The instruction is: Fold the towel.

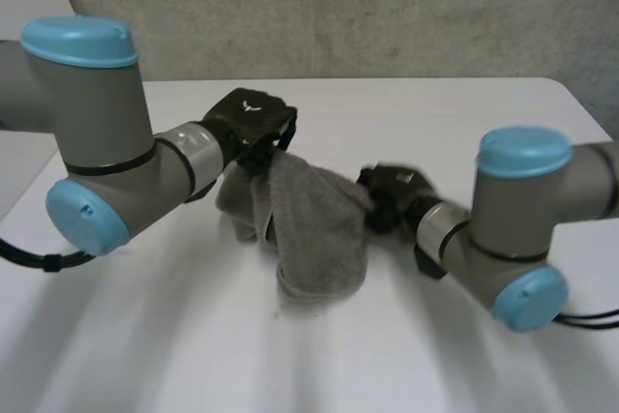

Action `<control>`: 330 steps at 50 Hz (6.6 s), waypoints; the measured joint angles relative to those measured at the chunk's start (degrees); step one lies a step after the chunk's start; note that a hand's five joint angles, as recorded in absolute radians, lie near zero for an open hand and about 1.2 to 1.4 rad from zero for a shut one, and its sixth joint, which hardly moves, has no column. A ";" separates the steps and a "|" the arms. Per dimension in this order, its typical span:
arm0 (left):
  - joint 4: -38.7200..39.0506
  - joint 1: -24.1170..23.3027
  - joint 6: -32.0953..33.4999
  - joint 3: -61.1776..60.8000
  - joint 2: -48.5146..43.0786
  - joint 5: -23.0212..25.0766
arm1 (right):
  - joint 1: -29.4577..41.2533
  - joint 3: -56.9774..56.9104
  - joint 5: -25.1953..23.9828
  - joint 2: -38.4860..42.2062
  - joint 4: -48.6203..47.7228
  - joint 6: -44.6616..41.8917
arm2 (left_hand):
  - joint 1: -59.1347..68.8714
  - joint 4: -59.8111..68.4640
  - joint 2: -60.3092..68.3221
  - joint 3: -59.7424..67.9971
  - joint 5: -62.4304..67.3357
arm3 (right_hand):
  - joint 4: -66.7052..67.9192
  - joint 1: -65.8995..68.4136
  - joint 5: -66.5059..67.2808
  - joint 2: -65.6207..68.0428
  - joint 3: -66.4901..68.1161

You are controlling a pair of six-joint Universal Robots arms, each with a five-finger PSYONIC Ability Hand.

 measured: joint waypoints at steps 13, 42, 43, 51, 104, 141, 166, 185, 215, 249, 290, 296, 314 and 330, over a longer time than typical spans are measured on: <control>1.71 6.12 -0.31 -10.97 2.26 0.18 | -8.82 -3.74 0.27 -5.90 0.55 -14.74 | 3.49 0.00 0.26 0.11 1.27 | 0.27 0.80 0.66 0.00 0.16; 11.04 5.83 -0.25 -28.69 13.29 0.22 | -8.98 -8.50 7.78 -10.49 9.88 -26.62 | 3.49 0.01 0.27 0.11 1.27 | -54.81 -42.86 -52.70 -54.36 -55.48; 11.04 5.83 -0.25 -28.69 13.29 0.22 | -8.98 -8.50 7.78 -10.49 9.88 -26.62 | 3.49 0.01 0.27 0.11 1.27 | -54.81 -42.86 -52.70 -54.36 -55.48; 10.91 5.08 -0.54 -27.25 16.05 -0.16 | -9.27 2.60 3.82 -20.73 15.23 -27.54 | 3.49 0.01 0.26 0.11 1.27 | -54.81 -42.86 -52.71 -54.36 -55.48; 17.41 7.84 -14.50 -35.49 25.48 -2.88 | -4.09 6.24 1.09 -20.41 7.62 -29.84 | 3.49 0.02 0.27 0.11 1.27 | 0.07 1.08 0.13 -0.60 0.26; 30.78 6.67 4.66 -45.05 11.32 8.13 | -4.32 2.93 -0.83 -12.37 21.35 -35.03 | -34.98 -39.23 -38.82 -38.87 -37.89 | 0.07 1.08 0.54 -0.60 0.32; 30.18 5.82 18.59 -45.26 15.63 3.78 | -6.39 3.38 -0.15 -14.63 22.82 -37.35 | -0.31 -0.39 -0.10 -0.48 0.11 | 0.08 1.08 0.60 -0.60 0.32; 7.31 5.27 5.57 -37.03 28.99 -3.84 | -5.97 -2.38 0.04 -20.70 38.94 -50.76 | -0.31 -0.04 0.14 -0.09 0.33 | 0.49 1.08 0.67 -0.60 0.32; 41.86 6.83 2.86 -1.98 13.30 -12.27 | -2.05 -20.29 8.26 -15.07 -19.78 -62.59 | 0.56 0.02 0.29 0.12 1.34 | 0.50 1.08 2.75 0.18 0.52; 40.18 13.19 3.67 -45.84 17.93 -5.20 | -9.22 5.48 -2.18 -9.91 4.09 -26.51 | 1.58 0.03 0.29 0.12 1.34 | -52.04 -39.88 -50.45 -50.22 -51.88; 37.03 12.07 -1.81 -44.35 32.90 -5.00 | -12.29 14.52 -1.99 -4.70 -5.33 -24.50 | 1.59 0.04 0.29 0.12 1.34 | -27.62 -19.88 -27.03 -26.56 -27.15; 37.13 12.53 -1.86 -45.23 32.34 -4.90 | -11.96 12.46 -1.85 -3.19 -5.36 -26.19 | 1.59 0.03 0.29 0.12 1.34 | -27.44 -19.71 -26.89 -26.55 -27.01; 37.14 13.37 -1.87 -45.43 30.85 -4.88 | -11.84 9.17 -1.69 0.84 -5.16 -26.66 | 1.59 0.04 0.29 0.12 1.34 | -31.37 -22.47 -28.74 -29.23 -30.79; 37.14 13.41 -1.87 -45.47 30.54 -4.88 | -11.83 9.65 -0.55 -1.03 -3.13 -26.89 | 1.59 0.04 0.29 0.12 1.34 | -37.44 -27.38 -35.16 -36.11 -37.04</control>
